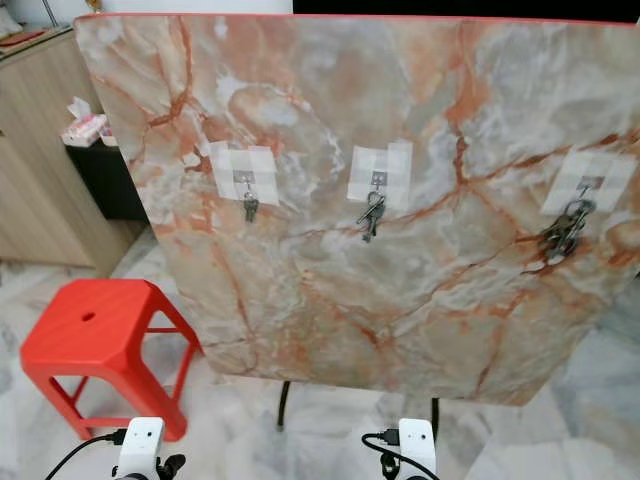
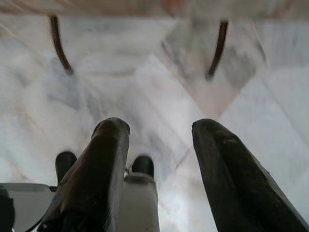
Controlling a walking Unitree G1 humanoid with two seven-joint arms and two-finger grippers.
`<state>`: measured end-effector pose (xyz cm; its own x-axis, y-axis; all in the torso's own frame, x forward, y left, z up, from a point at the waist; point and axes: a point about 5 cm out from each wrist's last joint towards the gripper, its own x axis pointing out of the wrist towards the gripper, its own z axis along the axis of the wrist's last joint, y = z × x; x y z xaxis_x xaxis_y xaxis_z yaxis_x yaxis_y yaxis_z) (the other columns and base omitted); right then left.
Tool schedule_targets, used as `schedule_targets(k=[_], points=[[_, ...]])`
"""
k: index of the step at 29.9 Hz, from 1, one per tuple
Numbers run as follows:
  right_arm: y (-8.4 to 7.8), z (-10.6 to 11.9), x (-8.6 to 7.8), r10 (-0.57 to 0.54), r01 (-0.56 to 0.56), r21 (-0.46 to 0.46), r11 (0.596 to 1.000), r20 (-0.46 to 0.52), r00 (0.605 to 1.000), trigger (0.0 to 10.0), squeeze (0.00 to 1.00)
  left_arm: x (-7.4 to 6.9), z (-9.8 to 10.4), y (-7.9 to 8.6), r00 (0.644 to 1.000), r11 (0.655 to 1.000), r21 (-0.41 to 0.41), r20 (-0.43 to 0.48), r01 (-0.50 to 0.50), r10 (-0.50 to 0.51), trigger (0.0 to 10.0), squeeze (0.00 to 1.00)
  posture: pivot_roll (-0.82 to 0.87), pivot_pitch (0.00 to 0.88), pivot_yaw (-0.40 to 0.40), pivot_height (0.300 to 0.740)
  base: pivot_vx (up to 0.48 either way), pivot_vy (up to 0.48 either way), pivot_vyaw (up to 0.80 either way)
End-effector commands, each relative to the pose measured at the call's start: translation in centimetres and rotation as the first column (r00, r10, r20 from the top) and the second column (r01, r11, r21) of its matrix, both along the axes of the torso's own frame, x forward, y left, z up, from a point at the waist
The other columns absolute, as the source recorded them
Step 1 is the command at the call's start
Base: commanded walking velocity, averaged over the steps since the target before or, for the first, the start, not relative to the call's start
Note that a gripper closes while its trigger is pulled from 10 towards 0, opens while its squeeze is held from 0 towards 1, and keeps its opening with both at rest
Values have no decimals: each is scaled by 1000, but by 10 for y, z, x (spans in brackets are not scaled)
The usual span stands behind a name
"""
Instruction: Hang keys on a hook
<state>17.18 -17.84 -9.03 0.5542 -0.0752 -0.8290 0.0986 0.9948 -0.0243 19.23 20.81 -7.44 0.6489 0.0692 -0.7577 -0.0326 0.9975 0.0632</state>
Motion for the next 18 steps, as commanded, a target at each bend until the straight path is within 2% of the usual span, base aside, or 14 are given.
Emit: schedule_targets(k=[1,5,9,18], points=[[2,0,1,-37,36,17,999,6,999,10000,0,-3,0,6,1000,1000,6,-11,-9,9,10000,0,-21,0,25,740,0,375,0],[3,-2,-3,-32,32,1,999,-14,999,10000,0,-3,-1,6,1000,1000,8,-14,-3,3,10000,0,-24,0,23,740,0,375,0],[1,-3,-6,-126,127,33,991,-15,992,10000,0,-4,-1,5,1000,1000,7,-16,-3,3,10000,0,-24,0,24,740,0,375,0],[-2,-4,-9,-93,94,13,996,-24,995,10000,0,-5,-2,5,1000,1000,9,-16,0,0,10000,0,-28,0,21,740,0,470,0]])
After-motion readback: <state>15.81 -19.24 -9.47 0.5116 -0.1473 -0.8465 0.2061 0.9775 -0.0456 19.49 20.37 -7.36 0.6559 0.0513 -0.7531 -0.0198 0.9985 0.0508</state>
